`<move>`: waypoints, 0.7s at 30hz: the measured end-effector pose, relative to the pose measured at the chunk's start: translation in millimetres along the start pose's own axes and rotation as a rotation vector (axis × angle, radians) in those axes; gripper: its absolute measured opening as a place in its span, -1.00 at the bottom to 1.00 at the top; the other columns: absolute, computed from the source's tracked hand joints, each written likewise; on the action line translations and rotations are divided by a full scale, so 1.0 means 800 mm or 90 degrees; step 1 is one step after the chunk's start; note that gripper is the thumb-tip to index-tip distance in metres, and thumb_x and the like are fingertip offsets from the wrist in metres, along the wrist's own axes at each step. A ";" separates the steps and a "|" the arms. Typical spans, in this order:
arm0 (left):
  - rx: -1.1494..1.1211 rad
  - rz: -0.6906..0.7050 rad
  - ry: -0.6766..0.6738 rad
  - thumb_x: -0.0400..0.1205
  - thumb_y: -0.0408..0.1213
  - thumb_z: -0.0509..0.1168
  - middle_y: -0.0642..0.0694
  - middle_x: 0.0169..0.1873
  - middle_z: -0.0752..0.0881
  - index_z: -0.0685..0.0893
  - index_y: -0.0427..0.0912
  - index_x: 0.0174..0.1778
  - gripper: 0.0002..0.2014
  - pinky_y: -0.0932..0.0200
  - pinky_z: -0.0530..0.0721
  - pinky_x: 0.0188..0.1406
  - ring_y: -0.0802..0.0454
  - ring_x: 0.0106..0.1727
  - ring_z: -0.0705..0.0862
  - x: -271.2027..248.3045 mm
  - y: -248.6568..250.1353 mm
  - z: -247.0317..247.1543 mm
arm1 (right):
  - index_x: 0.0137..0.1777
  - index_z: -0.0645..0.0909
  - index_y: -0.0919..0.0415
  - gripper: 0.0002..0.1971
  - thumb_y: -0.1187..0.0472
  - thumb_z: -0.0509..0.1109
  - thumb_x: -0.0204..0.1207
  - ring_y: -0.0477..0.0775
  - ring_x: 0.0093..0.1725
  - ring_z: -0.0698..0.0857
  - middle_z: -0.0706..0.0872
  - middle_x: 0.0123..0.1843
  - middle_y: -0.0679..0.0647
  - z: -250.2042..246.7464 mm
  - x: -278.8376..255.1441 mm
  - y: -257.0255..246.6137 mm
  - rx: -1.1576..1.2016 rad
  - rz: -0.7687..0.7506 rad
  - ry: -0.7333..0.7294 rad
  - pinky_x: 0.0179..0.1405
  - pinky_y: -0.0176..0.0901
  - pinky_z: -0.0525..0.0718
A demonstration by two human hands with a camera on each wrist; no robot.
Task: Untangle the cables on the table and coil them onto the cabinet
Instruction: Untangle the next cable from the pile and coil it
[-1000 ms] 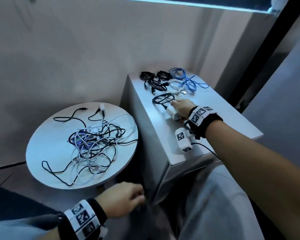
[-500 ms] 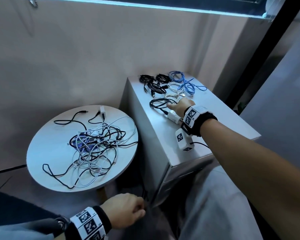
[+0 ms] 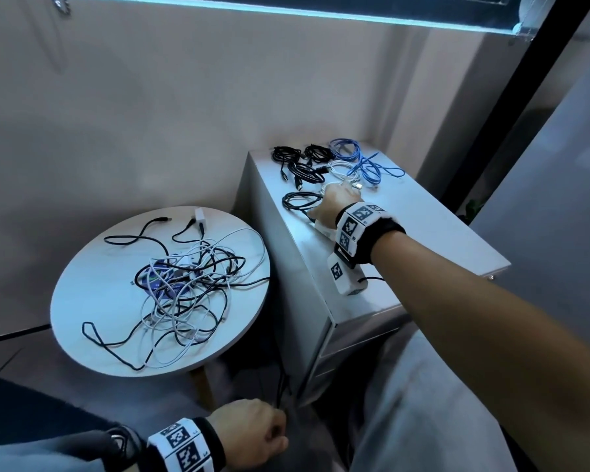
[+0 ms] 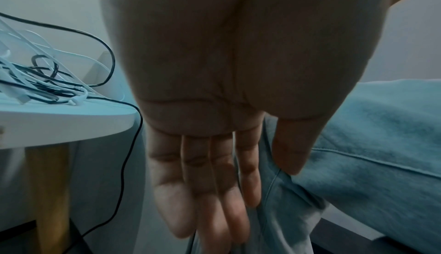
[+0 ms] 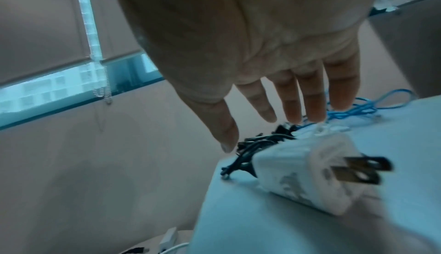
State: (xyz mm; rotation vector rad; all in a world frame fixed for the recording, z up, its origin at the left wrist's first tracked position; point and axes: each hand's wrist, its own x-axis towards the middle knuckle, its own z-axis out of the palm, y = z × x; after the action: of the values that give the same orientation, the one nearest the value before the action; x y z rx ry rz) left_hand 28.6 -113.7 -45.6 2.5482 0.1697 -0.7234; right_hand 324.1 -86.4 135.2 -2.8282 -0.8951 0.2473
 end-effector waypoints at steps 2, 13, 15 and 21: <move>0.012 -0.001 0.003 0.66 0.19 0.17 -0.04 0.11 0.74 0.62 0.05 0.05 -0.68 0.04 0.64 0.11 -0.13 0.16 0.71 0.001 -0.002 -0.003 | 0.44 0.49 0.17 -0.49 -0.09 0.35 0.59 0.30 0.48 0.41 0.42 0.49 0.24 -0.001 -0.014 -0.017 -0.030 -0.040 0.037 0.43 0.19 0.45; 0.002 -0.069 0.057 0.76 0.07 0.11 -0.15 0.16 0.72 0.60 -0.09 0.12 -0.68 -0.01 0.59 0.11 -0.18 0.20 0.69 -0.008 -0.036 -0.040 | 0.35 0.61 0.07 -0.61 -0.11 0.22 0.67 0.19 0.37 0.57 0.61 0.37 0.12 0.069 -0.081 -0.138 0.090 -0.276 -0.074 0.37 0.05 0.52; -0.011 -0.085 0.071 0.78 0.06 0.12 -0.19 0.21 0.70 0.60 -0.12 0.19 -0.67 -0.01 0.59 0.15 -0.20 0.23 0.67 -0.015 -0.040 -0.045 | 0.26 0.66 0.13 -0.68 -0.03 0.26 0.67 0.17 0.29 0.63 0.69 0.29 0.12 0.083 -0.083 -0.149 0.122 -0.290 -0.107 0.20 -0.07 0.55; -0.061 -0.150 0.104 0.76 0.04 0.16 -0.09 0.08 0.71 0.62 -0.05 0.12 -0.73 0.04 0.60 -0.01 -0.13 0.11 0.67 -0.042 -0.071 -0.062 | -0.02 0.72 0.15 -0.75 0.02 0.28 0.65 0.16 -0.01 0.71 0.76 -0.10 0.07 0.149 -0.091 -0.156 0.188 -0.284 -0.171 -0.13 -0.11 0.60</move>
State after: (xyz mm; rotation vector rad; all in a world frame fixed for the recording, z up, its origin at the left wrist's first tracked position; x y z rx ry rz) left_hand 9.2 -39.8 -14.8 2.5198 0.5537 -0.5762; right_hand 171.3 -15.3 53.1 -2.2868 -1.3829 0.6445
